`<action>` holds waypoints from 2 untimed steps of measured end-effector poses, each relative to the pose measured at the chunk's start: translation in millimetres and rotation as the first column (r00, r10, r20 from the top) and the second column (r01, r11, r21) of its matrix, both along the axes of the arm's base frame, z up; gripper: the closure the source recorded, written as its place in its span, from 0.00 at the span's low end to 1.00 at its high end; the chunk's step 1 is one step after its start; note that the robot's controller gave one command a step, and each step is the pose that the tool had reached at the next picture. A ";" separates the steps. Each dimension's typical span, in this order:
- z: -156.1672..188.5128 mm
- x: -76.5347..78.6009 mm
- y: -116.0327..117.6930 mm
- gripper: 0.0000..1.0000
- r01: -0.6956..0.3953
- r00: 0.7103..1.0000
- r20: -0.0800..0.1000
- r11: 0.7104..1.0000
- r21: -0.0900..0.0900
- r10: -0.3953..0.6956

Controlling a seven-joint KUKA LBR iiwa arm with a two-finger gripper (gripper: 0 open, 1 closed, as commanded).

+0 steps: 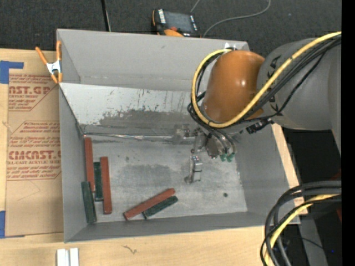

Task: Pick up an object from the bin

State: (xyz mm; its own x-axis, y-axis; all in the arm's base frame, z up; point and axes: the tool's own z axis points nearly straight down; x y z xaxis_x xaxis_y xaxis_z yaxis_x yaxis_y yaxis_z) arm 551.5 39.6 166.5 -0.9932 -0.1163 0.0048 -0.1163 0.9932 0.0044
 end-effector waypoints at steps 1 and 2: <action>-100.9 -49.2 27.7 0.00 -0.045 0.999 -0.003 0.999 -0.003 0.045; -93.9 -44.4 27.5 1.00 -0.044 0.999 0.008 0.999 -0.002 0.044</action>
Offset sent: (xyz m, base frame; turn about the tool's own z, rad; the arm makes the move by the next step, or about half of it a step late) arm -0.0459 0.0259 -0.0965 -0.0424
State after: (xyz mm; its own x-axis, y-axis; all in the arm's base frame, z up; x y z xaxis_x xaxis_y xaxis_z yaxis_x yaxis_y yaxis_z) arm 507.1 67.0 72.6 -0.9872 -0.1597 -0.0031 -0.1597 0.9872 0.0013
